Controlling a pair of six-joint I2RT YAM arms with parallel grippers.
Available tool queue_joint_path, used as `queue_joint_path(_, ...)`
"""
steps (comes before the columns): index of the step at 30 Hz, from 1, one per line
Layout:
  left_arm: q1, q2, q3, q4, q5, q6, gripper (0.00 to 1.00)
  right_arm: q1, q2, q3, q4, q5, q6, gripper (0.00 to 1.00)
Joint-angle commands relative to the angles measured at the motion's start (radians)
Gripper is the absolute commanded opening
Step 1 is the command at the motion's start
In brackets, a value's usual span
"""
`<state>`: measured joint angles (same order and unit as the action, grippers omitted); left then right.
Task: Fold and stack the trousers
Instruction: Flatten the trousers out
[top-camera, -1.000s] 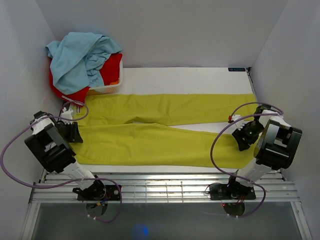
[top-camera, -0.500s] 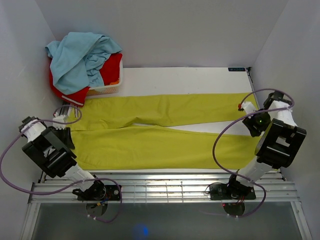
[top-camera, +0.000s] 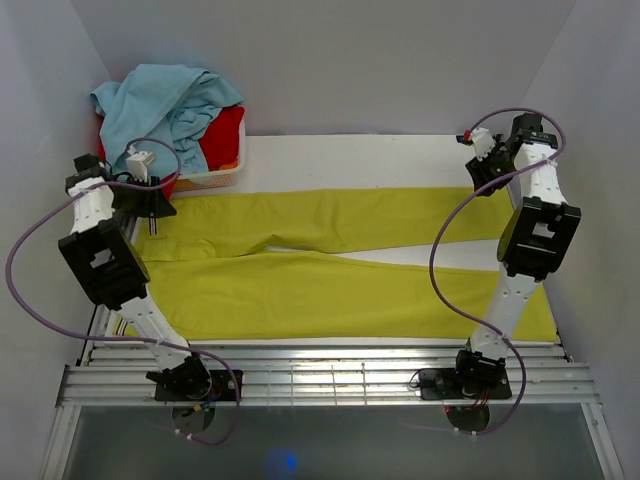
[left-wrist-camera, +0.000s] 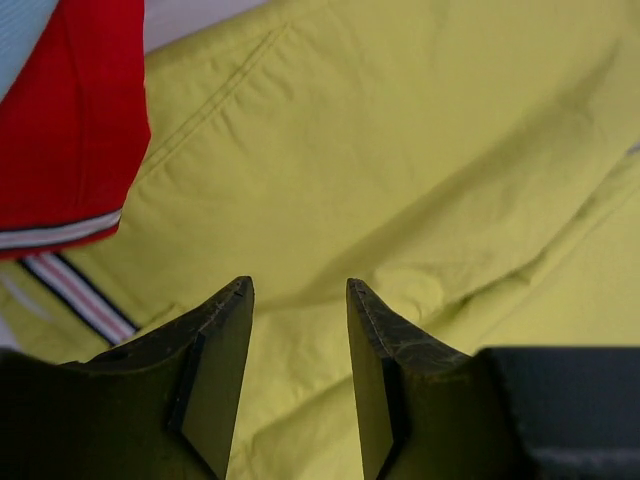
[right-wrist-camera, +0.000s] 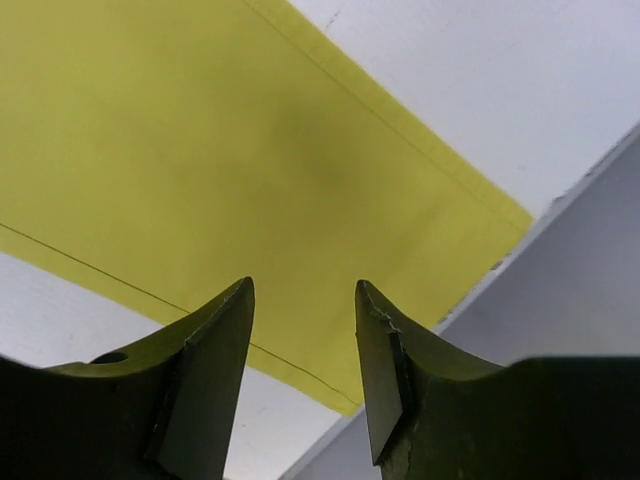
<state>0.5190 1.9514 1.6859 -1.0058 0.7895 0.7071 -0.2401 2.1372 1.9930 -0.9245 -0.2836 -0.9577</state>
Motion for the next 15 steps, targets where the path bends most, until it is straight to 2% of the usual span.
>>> queue_joint_path(1, -0.063, -0.026, -0.125, 0.302, 0.056, -0.246, 0.52, 0.013, 0.026, -0.029, 0.044, 0.006, 0.117, 0.51)
queue_joint_path(3, -0.114, -0.016, -0.175, 0.440, -0.030, -0.305, 0.52, 0.019, 0.021, -0.089, 0.140, 0.035, 0.157, 0.49)
queue_joint_path(6, -0.145, 0.073, -0.155, 0.467, -0.094, -0.383, 0.52, 0.030, 0.058, -0.157, 0.191, 0.078, 0.178, 0.48)
queue_joint_path(10, -0.129, 0.170, -0.091, 0.487, -0.214, -0.514, 0.50, 0.033, 0.121, -0.171, 0.185, 0.130, 0.166, 0.45)
queue_joint_path(15, -0.071, 0.152, -0.147, 0.631, -0.275, -0.648, 0.57, 0.033, 0.125, -0.284, 0.223, 0.210, 0.106, 0.43)
